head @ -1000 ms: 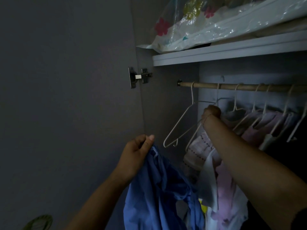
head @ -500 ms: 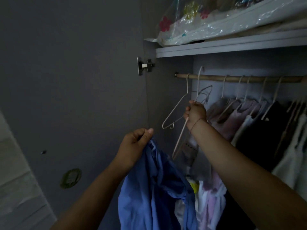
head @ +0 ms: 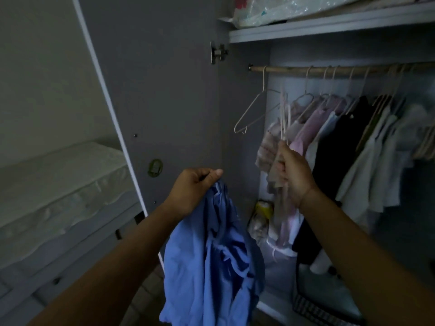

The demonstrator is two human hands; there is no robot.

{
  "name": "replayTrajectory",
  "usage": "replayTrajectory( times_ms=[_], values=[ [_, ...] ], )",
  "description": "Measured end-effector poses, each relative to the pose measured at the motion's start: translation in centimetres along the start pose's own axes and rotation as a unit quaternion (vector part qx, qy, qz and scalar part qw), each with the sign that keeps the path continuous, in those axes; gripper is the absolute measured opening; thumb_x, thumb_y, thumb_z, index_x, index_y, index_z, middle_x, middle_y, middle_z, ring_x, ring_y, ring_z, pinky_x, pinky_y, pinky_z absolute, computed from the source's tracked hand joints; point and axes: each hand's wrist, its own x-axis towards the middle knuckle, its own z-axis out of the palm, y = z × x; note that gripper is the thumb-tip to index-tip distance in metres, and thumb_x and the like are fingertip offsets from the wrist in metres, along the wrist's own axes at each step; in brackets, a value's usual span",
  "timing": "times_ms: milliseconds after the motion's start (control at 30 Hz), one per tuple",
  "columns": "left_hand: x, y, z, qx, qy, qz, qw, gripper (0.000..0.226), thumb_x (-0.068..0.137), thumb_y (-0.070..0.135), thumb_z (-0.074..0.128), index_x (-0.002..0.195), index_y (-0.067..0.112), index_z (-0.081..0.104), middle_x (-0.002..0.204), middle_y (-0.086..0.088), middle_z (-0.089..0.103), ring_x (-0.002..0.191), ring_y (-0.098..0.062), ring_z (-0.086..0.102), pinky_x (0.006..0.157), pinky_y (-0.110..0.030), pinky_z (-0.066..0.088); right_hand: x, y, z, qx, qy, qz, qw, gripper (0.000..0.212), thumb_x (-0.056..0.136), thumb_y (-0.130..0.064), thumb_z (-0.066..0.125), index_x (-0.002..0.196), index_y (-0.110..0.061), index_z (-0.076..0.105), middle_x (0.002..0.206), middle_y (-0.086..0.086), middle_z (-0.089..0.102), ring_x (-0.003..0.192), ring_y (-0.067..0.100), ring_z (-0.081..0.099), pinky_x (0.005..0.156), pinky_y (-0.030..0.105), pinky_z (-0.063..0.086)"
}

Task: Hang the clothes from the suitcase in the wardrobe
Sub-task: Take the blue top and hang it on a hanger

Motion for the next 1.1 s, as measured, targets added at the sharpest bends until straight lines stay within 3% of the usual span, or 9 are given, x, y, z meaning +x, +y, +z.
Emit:
replayTrajectory(
  times_ms=[133,367,500,567,633,700,767,900,1100],
  values=[
    [-2.4,1.2,0.5,0.016,-0.002,-0.008,1.0,0.058,0.091,0.037,0.055,0.07,-0.017,0.049,0.064,-0.033,0.048,0.062,-0.017,0.039,0.059,-0.024,0.037,-3.0,-0.4,-3.2,-0.088,0.133,0.06,0.985,0.051,0.079,-0.065,0.056,0.062,-0.017,0.052,0.063,0.001,0.052,0.061,0.019,0.052,0.046,0.024,0.035],
    [-3.6,1.7,2.2,0.018,0.016,-0.017,1.0,0.054,0.092,0.034,0.056,0.072,-0.015,0.05,0.065,-0.024,0.05,0.062,-0.015,0.042,0.058,-0.022,0.038,-4.3,2.2,-5.8,-0.173,0.141,0.108,0.969,0.066,0.078,-0.073,0.045,0.086,-0.009,0.061,0.094,0.012,0.06,0.084,0.026,0.057,0.074,0.028,0.041],
    [-3.4,1.5,3.3,0.011,0.023,-0.032,0.999,0.052,0.092,0.033,0.057,0.074,-0.016,0.052,0.066,-0.017,0.051,0.061,-0.016,0.043,0.058,-0.023,0.038,-3.4,3.3,-6.7,-0.202,0.138,0.095,0.965,0.052,0.094,-0.046,0.034,0.075,-0.009,0.066,0.103,0.019,0.066,0.093,0.032,0.058,0.078,0.031,0.039],
    [-3.1,1.6,3.8,0.013,0.023,-0.041,0.999,0.051,0.093,0.032,0.057,0.074,-0.014,0.053,0.064,-0.015,0.05,0.061,-0.015,0.044,0.057,-0.023,0.038,-2.9,3.4,-7.3,-0.201,0.159,0.079,0.963,0.046,0.098,-0.028,0.033,0.09,0.0,0.068,0.106,0.021,0.064,0.098,0.035,0.057,0.079,0.032,0.041],
    [-2.7,1.9,4.3,0.007,0.023,-0.05,0.998,0.051,0.093,0.033,0.057,0.073,-0.014,0.053,0.064,-0.013,0.048,0.061,-0.016,0.043,0.058,-0.025,0.038,-2.8,3.4,-7.9,-0.198,0.15,0.053,0.967,0.041,0.099,-0.017,0.033,0.087,0.005,0.064,0.082,0.017,0.061,0.082,0.03,0.056,0.064,0.027,0.041],
    [-2.1,2.4,4.7,0.01,0.028,-0.047,0.998,0.05,0.093,0.033,0.056,0.071,-0.012,0.051,0.063,-0.013,0.046,0.06,-0.016,0.042,0.058,-0.026,0.037,-2.6,3.2,-8.2,-0.137,0.118,0.035,0.983,0.039,0.098,-0.01,0.035,0.064,-0.004,0.051,0.052,0.003,0.052,0.054,0.016,0.051,0.043,0.019,0.035],
    [-1.4,2.9,5.1,0.01,0.034,-0.04,0.999,0.05,0.094,0.033,0.056,0.072,-0.012,0.052,0.064,-0.017,0.049,0.06,-0.017,0.043,0.06,-0.027,0.039,-2.4,2.7,-8.7,-0.003,0.083,0.022,0.996,0.039,0.097,-0.006,0.036,0.058,-0.013,0.041,0.035,-0.005,0.042,0.034,0.002,0.038,0.038,0.014,0.028],
    [-0.1,3.9,5.9,0.001,0.034,-0.035,0.999,0.051,0.095,0.03,0.055,0.07,-0.013,0.047,0.063,-0.014,0.044,0.059,-0.017,0.039,0.058,-0.027,0.038,-2.2,0.2,-9.9,0.146,0.051,-0.027,0.988,0.034,0.099,-0.015,0.036,0.07,-0.012,0.054,0.039,-0.01,0.041,0.037,0.001,0.033,0.04,0.014,0.027],
    [1.4,3.9,7.3,0.036,0.061,-0.035,0.997,0.045,0.095,0.028,0.055,0.061,0.0,0.044,0.058,-0.012,0.037,0.052,-0.01,0.034,0.052,-0.019,0.034,-3.6,-5.7,-9.9,0.327,-0.002,-0.083,0.941,0.025,0.1,-0.024,0.034,0.09,-0.008,0.05,0.056,-0.009,0.051,0.052,0.004,0.035,0.051,0.016,0.027]
  ],
)
